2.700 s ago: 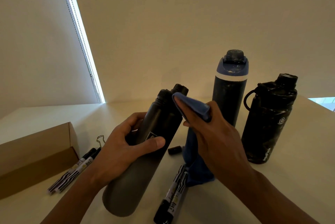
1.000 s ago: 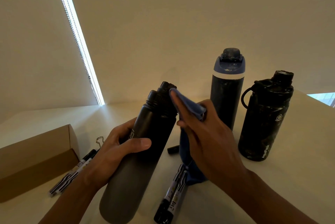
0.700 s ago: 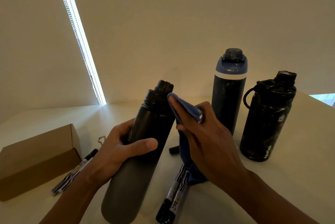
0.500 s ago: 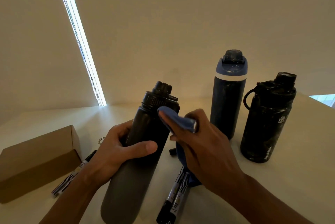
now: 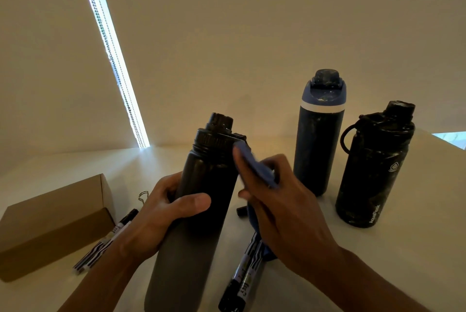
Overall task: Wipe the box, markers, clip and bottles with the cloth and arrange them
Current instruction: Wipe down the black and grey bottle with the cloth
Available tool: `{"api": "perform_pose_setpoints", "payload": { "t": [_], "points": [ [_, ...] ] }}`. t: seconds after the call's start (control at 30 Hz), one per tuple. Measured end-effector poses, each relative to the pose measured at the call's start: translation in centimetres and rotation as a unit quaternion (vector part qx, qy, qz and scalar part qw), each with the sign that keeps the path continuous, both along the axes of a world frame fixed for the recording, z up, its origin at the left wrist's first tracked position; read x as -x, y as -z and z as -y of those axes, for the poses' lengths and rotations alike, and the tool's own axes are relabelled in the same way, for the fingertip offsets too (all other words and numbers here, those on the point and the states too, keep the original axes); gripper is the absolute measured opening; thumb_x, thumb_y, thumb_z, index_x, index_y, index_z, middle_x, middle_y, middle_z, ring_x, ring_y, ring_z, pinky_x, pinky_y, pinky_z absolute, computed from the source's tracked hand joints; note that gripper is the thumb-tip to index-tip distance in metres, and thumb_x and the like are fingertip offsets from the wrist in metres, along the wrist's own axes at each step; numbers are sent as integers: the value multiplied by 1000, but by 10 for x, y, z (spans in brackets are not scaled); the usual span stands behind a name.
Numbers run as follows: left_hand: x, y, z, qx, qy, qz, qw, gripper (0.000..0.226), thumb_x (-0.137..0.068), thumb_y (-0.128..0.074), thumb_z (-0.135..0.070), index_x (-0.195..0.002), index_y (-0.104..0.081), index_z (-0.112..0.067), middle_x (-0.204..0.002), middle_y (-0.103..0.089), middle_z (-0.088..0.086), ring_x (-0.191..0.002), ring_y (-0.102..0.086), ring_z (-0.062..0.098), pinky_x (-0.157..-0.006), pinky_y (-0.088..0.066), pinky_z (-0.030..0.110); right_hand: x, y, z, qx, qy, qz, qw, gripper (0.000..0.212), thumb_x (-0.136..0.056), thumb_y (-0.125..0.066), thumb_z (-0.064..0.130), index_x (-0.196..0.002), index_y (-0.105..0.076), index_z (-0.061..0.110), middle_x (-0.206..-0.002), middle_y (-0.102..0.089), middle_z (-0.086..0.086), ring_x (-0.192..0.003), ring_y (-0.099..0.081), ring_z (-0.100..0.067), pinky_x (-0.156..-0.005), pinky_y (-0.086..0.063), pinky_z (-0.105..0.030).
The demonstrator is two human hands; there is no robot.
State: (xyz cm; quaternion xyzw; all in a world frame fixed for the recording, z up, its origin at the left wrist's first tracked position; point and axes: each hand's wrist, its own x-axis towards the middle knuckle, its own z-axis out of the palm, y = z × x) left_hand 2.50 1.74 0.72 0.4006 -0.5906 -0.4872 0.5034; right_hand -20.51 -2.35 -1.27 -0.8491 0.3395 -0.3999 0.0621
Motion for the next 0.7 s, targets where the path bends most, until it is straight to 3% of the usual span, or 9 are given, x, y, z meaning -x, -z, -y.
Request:
{"api": "perform_pose_setpoints", "payload": {
  "t": [0.13, 0.2, 0.3, 0.37, 0.43, 0.5, 0.6, 0.67, 0.7],
  "points": [
    [-2, 2, 4, 3, -25, -1, 1000, 71, -53, -93, -67, -103, -77, -19, -96, -73, 16, -84, -75, 38, -67, -62, 41, -4, 4, 8, -10, 19, 58, 998, 53, -102, -42, 54, -132, -53, 12, -98, -44, 27, -102, -49, 22, -89, -43, -3],
    [0, 4, 6, 16, -24, -2, 1000, 72, -56, -93, -66, -109, -75, -22, -101, -73, 16, -89, -75, 38, -70, -62, 41, -7, 2, 11, 19, 47, 65, 997, 64, -104, -27, 62, -134, -52, 11, -104, -42, 24, -95, -54, 13, -76, -43, 2],
    [1, 4, 6, 33, -21, -10, 999, 73, -58, -92, -64, -118, -72, -29, -108, -73, 11, -95, -74, 36, -72, -63, 38, -4, 7, -3, 35, 12, 25, 999, 37, -108, -36, 44, -142, -42, 30, -124, -48, 16, -102, -55, -2, -81, -52, -16],
    [1, 4, 6, 33, -19, -18, 999, 76, -58, -92, -64, -122, -70, -28, -111, -72, 11, -97, -74, 36, -73, -63, 38, -7, 16, 2, -1, -39, 49, 998, 34, -107, -49, 32, -140, -48, 26, -116, -52, 34, -102, -57, 7, -80, -53, -24],
    [0, 5, 7, 26, -21, -22, 999, 79, -59, -93, -63, -124, -68, -26, -113, -71, 13, -99, -73, 38, -73, -63, 39, -9, 20, 12, -58, -49, 126, 989, 35, -103, -46, 57, -134, -51, 42, -106, -47, 50, -96, -51, 25, -84, -54, -25],
    [-1, 6, 9, 25, -23, -17, 999, 80, -60, -92, -62, -125, -67, -24, -115, -70, 15, -100, -73, 40, -74, -63, 41, -12, 19, 16, -56, -14, 143, 988, 42, -100, -33, 70, -130, -50, 47, -106, -42, 44, -97, -49, 25, -89, -49, -15],
    [-3, 8, 9, 34, -15, -17, 999, 80, -63, -91, -60, -128, -64, -21, -116, -68, 19, -100, -72, 42, -75, -63, 42, -13, 19, 9, -77, -29, 141, 987, 66, -95, -35, 69, -113, -65, 12, -103, -51, 33, -96, -54, 20, -81, -47, -8],
    [-5, 10, 10, 31, -15, -19, 999, 87, -64, -91, -59, -134, -59, -18, -118, -67, 19, -102, -71, 42, -75, -62, 43, -12, 17, 1, -147, -48, 58, 986, 94, -86, -18, 86, -126, -62, 12, -98, -55, 18, -107, -59, 7, -89, -46, -15],
    [-5, 10, 11, 29, -16, -20, 999, 90, -64, -91, -60, -136, -57, -17, -119, -67, 19, -102, -70, 43, -75, -62, 43, -11, 16, 0, -128, -42, 45, 990, 84, -94, -20, 79, -137, -56, 16, -107, -55, 14, -112, -58, 3, -92, -46, -17]
  ]
}}
